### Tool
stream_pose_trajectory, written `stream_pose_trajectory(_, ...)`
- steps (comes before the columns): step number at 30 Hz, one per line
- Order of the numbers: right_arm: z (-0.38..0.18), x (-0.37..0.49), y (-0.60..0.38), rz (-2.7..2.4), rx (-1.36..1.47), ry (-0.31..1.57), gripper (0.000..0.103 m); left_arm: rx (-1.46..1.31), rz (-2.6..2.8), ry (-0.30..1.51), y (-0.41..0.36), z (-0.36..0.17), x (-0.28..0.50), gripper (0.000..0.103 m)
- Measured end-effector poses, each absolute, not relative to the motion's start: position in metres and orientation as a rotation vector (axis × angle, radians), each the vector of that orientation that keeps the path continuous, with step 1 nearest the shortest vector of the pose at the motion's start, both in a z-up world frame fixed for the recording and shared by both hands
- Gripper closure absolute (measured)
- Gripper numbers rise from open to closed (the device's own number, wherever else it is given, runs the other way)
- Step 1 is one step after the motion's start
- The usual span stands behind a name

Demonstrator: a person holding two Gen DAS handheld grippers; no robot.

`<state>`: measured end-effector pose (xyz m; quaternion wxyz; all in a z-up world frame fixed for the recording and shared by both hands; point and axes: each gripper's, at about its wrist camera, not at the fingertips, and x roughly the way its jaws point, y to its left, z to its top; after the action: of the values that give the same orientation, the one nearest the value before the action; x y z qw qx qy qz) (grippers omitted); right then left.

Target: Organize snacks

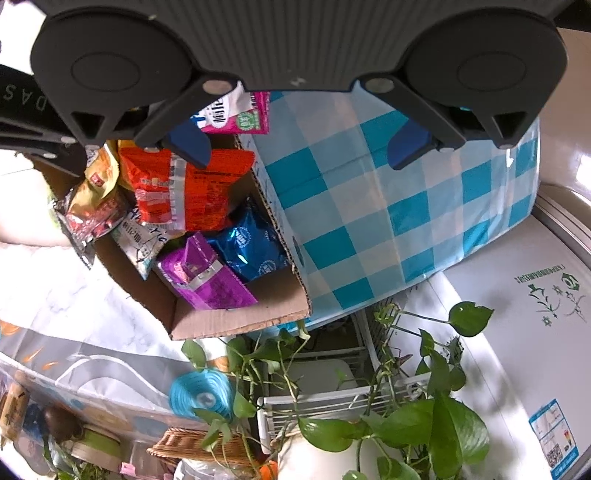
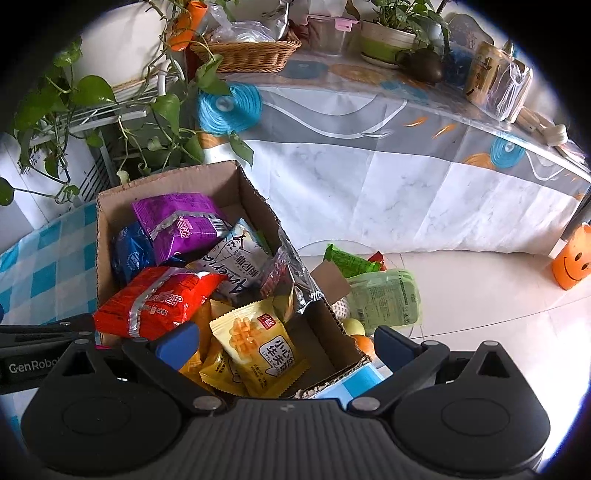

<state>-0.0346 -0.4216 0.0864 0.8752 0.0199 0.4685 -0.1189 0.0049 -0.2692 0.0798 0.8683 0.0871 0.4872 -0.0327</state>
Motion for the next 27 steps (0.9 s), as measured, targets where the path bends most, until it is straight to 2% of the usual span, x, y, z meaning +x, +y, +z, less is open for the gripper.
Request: stream_pose_trajectory(27,0.079,-0.024,-0.411,-0.27,0.032,1.004,0.0,0.225,-0.055,1.013,-0.265,0.074,0.012,0.005)
